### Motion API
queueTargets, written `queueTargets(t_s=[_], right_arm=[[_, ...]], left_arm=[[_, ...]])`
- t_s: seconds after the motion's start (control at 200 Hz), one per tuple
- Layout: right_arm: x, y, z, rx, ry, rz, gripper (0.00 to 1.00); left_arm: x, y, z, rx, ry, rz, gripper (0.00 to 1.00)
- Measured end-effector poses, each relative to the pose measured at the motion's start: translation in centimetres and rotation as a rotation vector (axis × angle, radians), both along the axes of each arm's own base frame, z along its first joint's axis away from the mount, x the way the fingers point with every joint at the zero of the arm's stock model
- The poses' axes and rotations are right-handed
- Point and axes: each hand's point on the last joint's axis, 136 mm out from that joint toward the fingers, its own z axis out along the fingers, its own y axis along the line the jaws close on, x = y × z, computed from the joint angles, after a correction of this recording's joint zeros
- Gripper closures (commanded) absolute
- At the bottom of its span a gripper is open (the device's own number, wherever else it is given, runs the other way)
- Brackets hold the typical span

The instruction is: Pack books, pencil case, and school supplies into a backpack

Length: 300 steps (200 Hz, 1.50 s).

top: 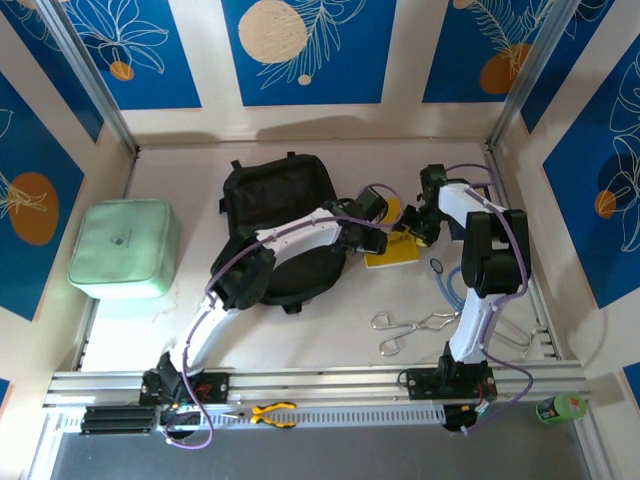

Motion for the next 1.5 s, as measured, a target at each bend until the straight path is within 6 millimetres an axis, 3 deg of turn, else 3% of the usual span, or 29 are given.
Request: queueTargets(t_s=[0.25, 0.455, 0.8, 1.005, 1.17, 1.375, 1.5], right_arm=[[-0.9, 0.5, -0.6, 0.016, 0.018, 0.009, 0.40], [-1.6, 0.8, -0.1, 0.038, 0.017, 0.012, 0.47], [-2.1, 2.2, 4.5, 0.094, -0.083, 0.067, 0.53], [-2.3, 2.3, 4.7, 0.095, -0.083, 0.079, 0.64], [-2.5, 2.2, 4.6, 0.084, -0.079, 0.084, 0.89], [-3.0, 1.6, 5.5, 0.081, -0.108, 0.075, 0.99], [-2.9, 1.2, 7.5, 0.105, -0.189, 0.062, 1.00]], left_arm=[[-0.1, 0.5, -1.3, 0.035, 0.011, 0.003, 0.49], [-0.3, 0.8, -2.0, 0.062, 0.015, -0.016, 0.52], [-0.4, 0.8, -2.1, 0.068, 0.028, -0.019, 0.53], [-0.5, 0.7, -2.2, 0.065, 0.034, -0.031, 0.53], [-0.6, 0.8, -2.1, 0.065, 0.036, -0.042, 0.55], [-0.4, 1.1, -1.0, 0.046, 0.039, -0.088, 0.45], [-0.2, 1.0, 2.8, -0.027, 0.022, -0.115, 0.39]])
